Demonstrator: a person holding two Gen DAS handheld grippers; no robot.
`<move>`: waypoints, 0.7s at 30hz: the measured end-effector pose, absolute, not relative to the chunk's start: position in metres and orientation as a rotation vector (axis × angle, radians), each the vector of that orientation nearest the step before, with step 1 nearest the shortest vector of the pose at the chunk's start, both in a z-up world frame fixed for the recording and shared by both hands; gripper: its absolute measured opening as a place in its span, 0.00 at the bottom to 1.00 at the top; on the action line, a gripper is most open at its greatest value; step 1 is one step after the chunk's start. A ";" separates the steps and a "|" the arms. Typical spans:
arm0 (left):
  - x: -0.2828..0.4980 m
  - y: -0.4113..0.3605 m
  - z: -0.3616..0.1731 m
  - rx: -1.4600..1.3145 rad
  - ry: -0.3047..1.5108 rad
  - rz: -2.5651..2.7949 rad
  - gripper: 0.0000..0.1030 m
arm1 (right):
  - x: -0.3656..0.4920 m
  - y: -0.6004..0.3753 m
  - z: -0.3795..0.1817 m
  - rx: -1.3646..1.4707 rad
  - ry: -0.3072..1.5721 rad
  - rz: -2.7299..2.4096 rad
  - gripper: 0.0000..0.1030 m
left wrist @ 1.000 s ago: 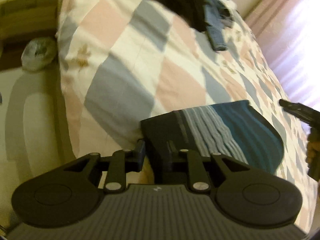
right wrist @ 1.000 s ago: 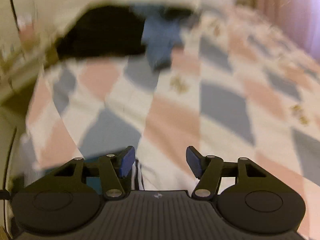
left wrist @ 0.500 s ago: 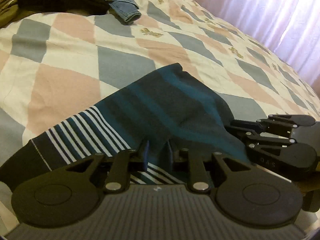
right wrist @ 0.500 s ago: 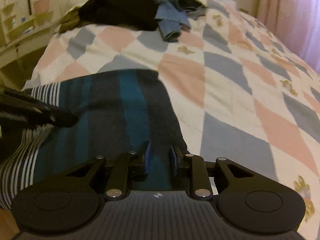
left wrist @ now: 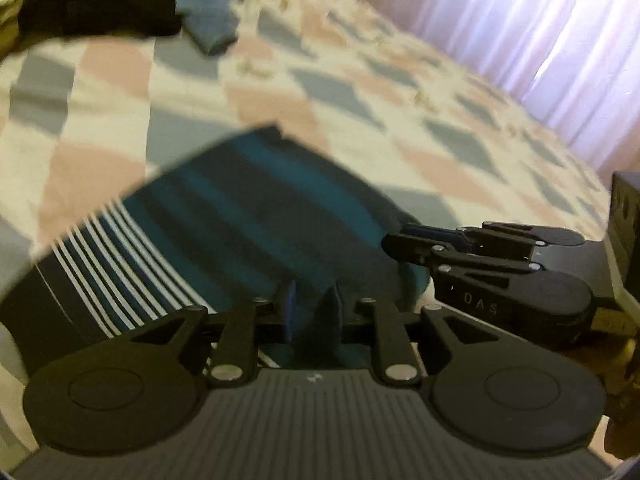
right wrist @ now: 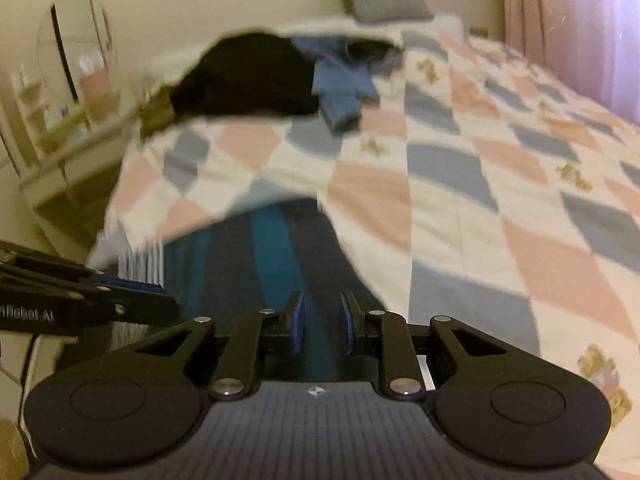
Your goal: Fold clothes
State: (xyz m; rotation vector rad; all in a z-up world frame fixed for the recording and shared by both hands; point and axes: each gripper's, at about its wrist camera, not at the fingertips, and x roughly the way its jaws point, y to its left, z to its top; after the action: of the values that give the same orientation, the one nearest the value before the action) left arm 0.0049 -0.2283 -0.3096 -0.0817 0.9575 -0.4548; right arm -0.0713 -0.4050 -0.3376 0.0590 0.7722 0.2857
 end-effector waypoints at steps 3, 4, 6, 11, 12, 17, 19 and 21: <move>0.011 -0.233 -0.328 -0.085 0.981 -0.432 0.20 | -0.062 -0.395 -0.367 -0.050 0.833 0.307 0.24; 0.011 -0.234 -0.331 -0.084 0.975 -0.426 0.20 | -0.059 -0.393 -0.374 -0.076 0.834 0.313 0.24; 0.013 -0.234 -0.337 -0.098 0.975 -0.413 0.20 | -0.057 -0.390 -0.384 -0.112 0.825 0.320 0.24; 0.015 -0.236 -0.313 -0.114 1.056 -0.311 0.24 | -0.053 -0.396 -0.381 -0.061 0.848 0.323 0.24; 0.013 -0.237 -0.306 -0.098 1.062 -0.281 0.27 | -0.051 -0.400 -0.376 -0.021 0.857 0.318 0.24; -0.008 -0.235 -0.272 -0.083 1.071 -0.182 0.28 | -0.059 -0.419 -0.342 0.124 0.849 0.265 0.35; -0.019 -0.235 -0.258 -0.074 1.062 -0.156 0.30 | -0.071 -0.422 -0.329 0.160 0.837 0.256 0.38; -0.033 -0.235 -0.245 -0.061 1.056 -0.131 0.35 | -0.084 -0.424 -0.317 0.176 0.827 0.256 0.43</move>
State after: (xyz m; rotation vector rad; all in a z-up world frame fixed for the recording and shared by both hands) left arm -0.0329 -0.2349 -0.2452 -0.0607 1.0564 -0.1315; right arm -0.0840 -0.4238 -0.3167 0.1759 0.8270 0.2564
